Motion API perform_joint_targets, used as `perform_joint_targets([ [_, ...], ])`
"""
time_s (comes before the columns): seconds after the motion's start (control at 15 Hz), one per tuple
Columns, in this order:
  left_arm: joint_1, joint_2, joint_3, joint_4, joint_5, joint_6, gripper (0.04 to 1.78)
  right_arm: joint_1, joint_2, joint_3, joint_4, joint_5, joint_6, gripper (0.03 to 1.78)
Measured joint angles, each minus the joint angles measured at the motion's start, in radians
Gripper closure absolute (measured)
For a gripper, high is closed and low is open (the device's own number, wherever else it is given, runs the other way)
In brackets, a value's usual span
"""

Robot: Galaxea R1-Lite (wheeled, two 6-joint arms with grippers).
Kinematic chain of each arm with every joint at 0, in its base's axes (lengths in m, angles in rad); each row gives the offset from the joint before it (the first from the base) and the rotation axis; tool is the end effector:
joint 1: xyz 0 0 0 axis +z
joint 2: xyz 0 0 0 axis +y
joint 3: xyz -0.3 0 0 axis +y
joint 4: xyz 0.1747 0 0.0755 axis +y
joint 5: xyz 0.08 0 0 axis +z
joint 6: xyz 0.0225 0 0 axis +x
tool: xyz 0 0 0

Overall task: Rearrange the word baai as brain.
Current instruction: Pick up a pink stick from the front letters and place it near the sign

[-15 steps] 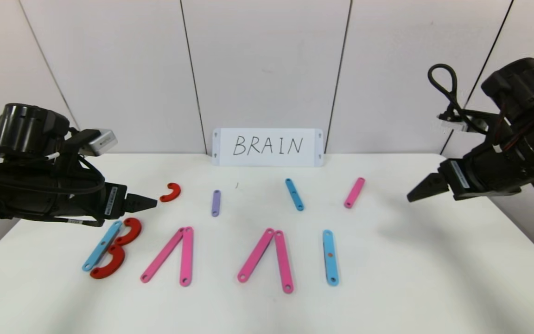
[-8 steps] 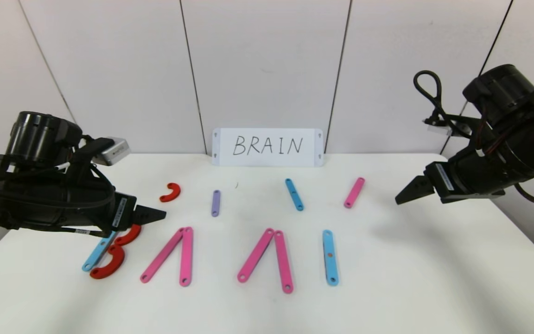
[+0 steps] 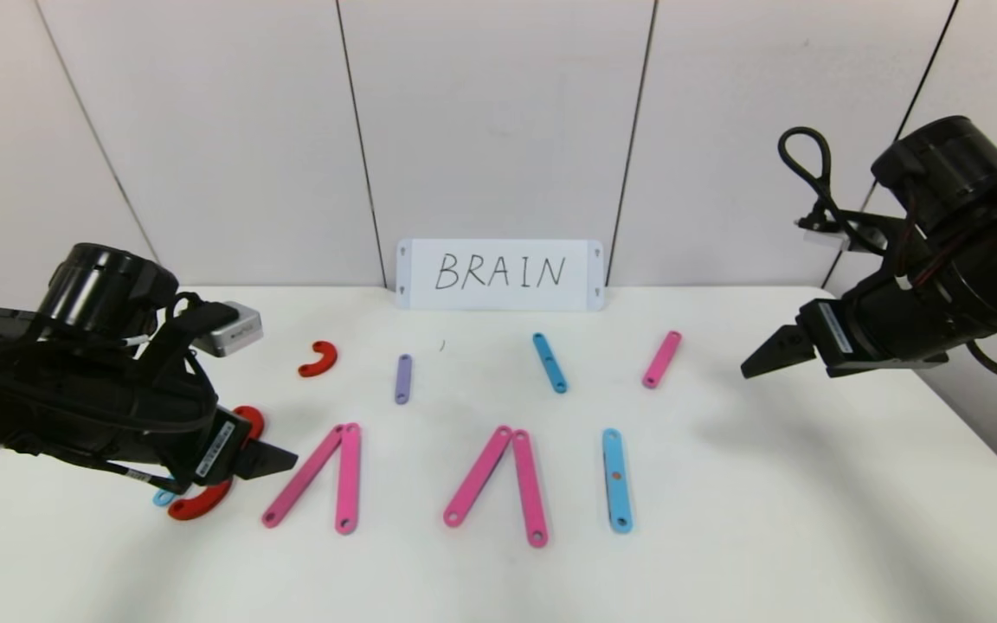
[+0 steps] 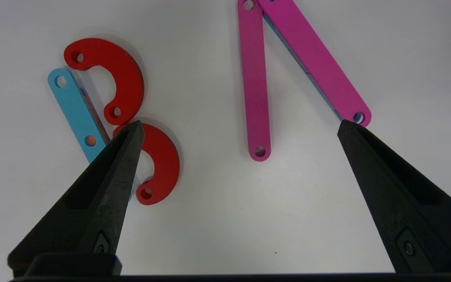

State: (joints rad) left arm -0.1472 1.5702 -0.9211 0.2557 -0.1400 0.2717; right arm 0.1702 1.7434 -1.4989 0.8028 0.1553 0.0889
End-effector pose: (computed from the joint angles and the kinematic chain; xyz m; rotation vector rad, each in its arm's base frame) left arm 0.2447 -0.0395 0.1741 0.2543 0.8657 -0.3889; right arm 0.2856 0.0526 0.2380 0.0720 1.0639 0.2481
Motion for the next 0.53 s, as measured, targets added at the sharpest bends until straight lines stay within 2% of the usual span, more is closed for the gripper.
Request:
perform_joint_targets([
  [0.53, -0.001, 0.115, -0.001, -0.010, -0.006, 0.006, 0.09, -0.006, -0.010, 0.001, 0.000, 0.000, 0.000, 0.11],
])
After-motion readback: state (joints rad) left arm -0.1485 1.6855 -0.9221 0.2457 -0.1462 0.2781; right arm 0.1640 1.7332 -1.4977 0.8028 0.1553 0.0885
